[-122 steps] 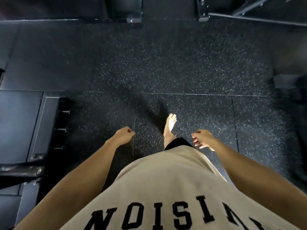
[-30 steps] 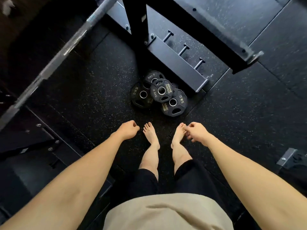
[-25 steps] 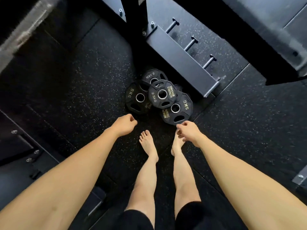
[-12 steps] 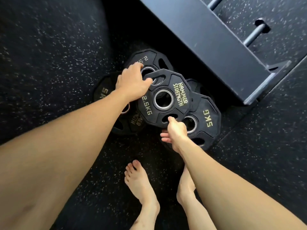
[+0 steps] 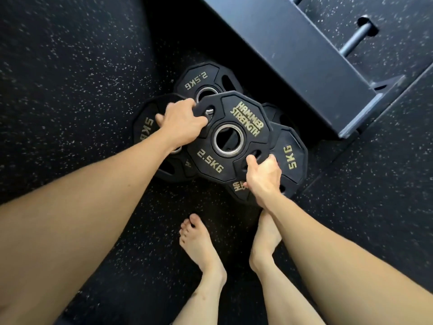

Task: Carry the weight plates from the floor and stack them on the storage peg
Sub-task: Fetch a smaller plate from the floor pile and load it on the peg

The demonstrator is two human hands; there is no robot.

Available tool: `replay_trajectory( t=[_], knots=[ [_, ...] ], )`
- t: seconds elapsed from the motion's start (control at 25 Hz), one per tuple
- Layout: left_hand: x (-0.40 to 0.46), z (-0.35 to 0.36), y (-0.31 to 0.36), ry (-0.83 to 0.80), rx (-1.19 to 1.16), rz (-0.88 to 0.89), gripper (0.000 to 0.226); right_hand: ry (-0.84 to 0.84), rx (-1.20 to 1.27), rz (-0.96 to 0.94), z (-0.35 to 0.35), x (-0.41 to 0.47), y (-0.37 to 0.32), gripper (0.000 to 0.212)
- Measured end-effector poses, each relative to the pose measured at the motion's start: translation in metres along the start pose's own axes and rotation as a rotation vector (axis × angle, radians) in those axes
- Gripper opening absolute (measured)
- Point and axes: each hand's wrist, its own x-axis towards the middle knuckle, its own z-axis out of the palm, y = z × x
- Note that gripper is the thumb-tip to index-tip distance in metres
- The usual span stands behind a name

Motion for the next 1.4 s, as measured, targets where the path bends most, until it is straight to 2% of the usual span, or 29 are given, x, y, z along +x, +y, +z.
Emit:
replay_trajectory(
  t=[0.08,0.2,0.28,0.4,0.6,0.76,0.84,0.92,1.04,1.16,1.4],
  knots=[
    [-0.038,-0.024,-0.004,-0.039,-0.253,-0.038,0.023,-0.011,-0.076,-0.119,-0.033,-0.031,-0.013,0.054],
    [-0.099,-0.069,0.007,0.050,-0.380,-0.099,0.019,-0.036,-0.098,-0.250,-0.083,-0.093,-0.044,0.049],
    [-0.139,-0.096,0.018,0.112,-0.482,-0.124,0.003,-0.062,-0.021,-0.316,-0.111,-0.136,-0.061,0.039],
    [-0.213,-0.151,0.041,0.187,-0.659,-0.150,0.012,-0.090,0.102,-0.382,-0.164,-0.208,-0.088,0.031],
    [-0.347,-0.239,0.081,0.305,-0.781,-0.079,0.015,-0.107,0.195,-0.554,-0.251,-0.334,-0.112,0.011],
    [-0.460,-0.300,0.103,0.377,-0.928,-0.014,0.015,-0.116,0.257,-0.721,-0.315,-0.439,-0.116,0.011],
    [-0.507,-0.323,0.108,0.382,-1.025,0.016,0.011,-0.110,0.249,-0.778,-0.338,-0.481,-0.118,0.018],
    [-0.549,-0.339,0.109,0.385,-1.123,0.038,0.015,-0.099,0.228,-0.835,-0.355,-0.518,-0.117,0.024],
    [-0.605,-0.351,0.106,0.416,-1.180,0.072,0.041,-0.108,0.195,-0.936,-0.375,-0.567,-0.111,0.026],
    [-0.653,-0.350,0.102,0.563,-1.230,0.092,0.050,-0.171,0.169,-1.047,-0.388,-0.603,-0.106,0.026],
    [-0.736,-0.335,0.111,0.922,-1.376,0.025,0.039,-0.420,0.089,-1.234,-0.399,-0.649,-0.112,0.027]
  ],
)
